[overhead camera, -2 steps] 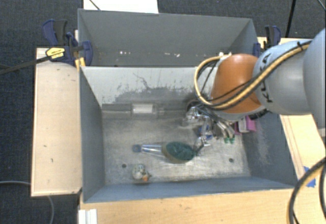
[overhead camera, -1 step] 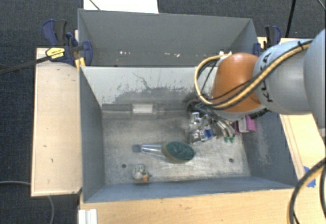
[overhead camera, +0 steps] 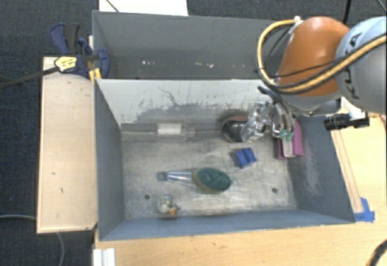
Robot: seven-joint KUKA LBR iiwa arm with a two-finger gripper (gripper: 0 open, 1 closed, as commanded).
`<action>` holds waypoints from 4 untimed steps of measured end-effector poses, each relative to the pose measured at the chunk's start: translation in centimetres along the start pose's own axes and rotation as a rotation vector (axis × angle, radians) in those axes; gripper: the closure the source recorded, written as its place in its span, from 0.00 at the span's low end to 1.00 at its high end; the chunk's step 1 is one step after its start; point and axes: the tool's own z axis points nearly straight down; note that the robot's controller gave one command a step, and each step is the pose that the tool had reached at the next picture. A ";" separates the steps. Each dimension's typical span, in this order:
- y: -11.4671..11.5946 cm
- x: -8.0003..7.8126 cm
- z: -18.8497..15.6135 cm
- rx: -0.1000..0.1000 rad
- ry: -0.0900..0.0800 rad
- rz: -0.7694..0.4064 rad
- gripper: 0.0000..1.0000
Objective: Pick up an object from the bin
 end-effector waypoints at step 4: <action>7.3 0.8 3.9 -0.003 0.012 -0.329 0.00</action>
Offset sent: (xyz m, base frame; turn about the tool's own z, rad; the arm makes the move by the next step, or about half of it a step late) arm -0.0122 -0.0208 -0.1251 -0.2715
